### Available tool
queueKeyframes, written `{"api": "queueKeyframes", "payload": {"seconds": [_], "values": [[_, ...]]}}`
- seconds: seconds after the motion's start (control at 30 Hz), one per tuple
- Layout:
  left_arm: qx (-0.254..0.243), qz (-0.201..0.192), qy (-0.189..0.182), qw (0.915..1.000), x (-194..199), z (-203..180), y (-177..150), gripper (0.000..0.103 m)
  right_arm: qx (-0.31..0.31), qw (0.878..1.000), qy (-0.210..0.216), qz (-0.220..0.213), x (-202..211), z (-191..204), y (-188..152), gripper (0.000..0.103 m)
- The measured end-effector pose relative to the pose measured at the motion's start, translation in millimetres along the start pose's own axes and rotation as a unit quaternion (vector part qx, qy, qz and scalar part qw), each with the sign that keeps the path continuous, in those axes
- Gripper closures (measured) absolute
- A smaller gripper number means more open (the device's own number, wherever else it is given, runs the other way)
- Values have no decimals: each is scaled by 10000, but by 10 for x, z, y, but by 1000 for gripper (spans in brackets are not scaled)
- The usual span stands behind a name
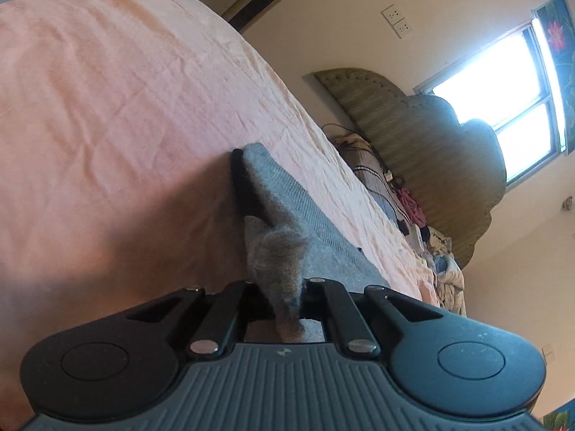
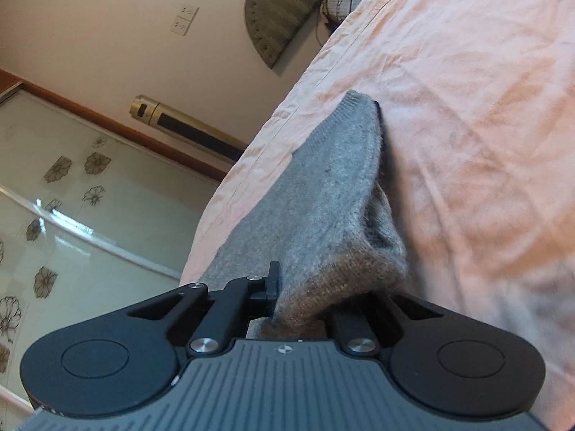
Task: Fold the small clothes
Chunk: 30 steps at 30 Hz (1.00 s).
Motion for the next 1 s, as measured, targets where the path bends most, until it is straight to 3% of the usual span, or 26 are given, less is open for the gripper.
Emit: {"api": "queueKeyframes", "payload": {"seconds": [0.17,0.2,0.23,0.27,0.3,0.37,0.4,0.43,0.47,0.5,0.53,0.6,0.7,0.77,0.8,0.83,0.87,0.9,0.93,1.0], "values": [[-376,499,658,9959,551,496,-620,98,117,9971,-218,716,383,-179,-767,88],[-546,677,722,9936,585,563,-713,95,173,9956,-382,840,425,-235,-877,84],[-776,774,764,9910,617,582,-758,95,220,9941,-576,888,464,-292,-903,73],[-963,794,739,9894,643,563,-746,94,206,9951,-458,852,515,-288,-854,65],[-1127,828,788,9870,646,520,-662,86,215,9963,-432,715,573,-271,-740,57],[-1377,658,772,9853,666,383,-397,70,570,9965,-610,104,699,-151,-357,20],[-1507,280,633,9862,711,258,-206,53,840,9943,-613,-247,725,-50,-122,16],[-1590,-59,565,9856,712,169,-24,21,1055,9917,-584,-456,698,38,94,14],[-1664,-383,583,9836,668,86,170,5,1170,9898,-605,-543,635,90,270,15],[-1781,-671,623,9797,536,4,362,0,1250,9880,-688,-585,513,114,465,16],[-1905,-791,730,9758,363,-45,490,0,1350,9859,-798,-583,372,122,620,20],[-2124,-594,1116,9690,-104,-29,638,3,1651,9804,-994,-405,6,139,836,21],[-2340,178,1454,9611,-768,23,639,47,1963,9671,-1616,15,-553,13,997,25],[-2471,538,1670,9530,-1066,108,554,47,2010,9625,-1779,397,-870,-72,971,39],[-2686,486,1772,9456,-1151,99,540,48,2093,9582,-1850,615,-996,-108,891,45],[-2916,451,1832,9377,-1202,83,515,48,2308,9526,-1879,638,-1057,-104,843,57],[-3040,463,1862,9331,-1255,66,504,53,2488,9476,-1861,735,-1103,-77,787,81],[-3125,450,1816,9313,-1281,36,507,90,2462,9480,-1833,838,-1141,-66,757,91],[-3093,496,1689,9345,-1304,-21,534,97,2490,9488,-1793,750,-1133,-28,775,91],[-3094,205,1730,9348,-1255,-98,651,97,2586,9515,-1616,409,-1046,97,865,92]]}}
Point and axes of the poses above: each gripper's, at about its wrist camera, not at the fingertips, and x roughly against the way its jaws point, z to its left, y to its top, the point moved 10 cm from there along -x, roughly the way its jaws point, and after that the axes turned 4 degrees about -x, right-handed, at the moved point
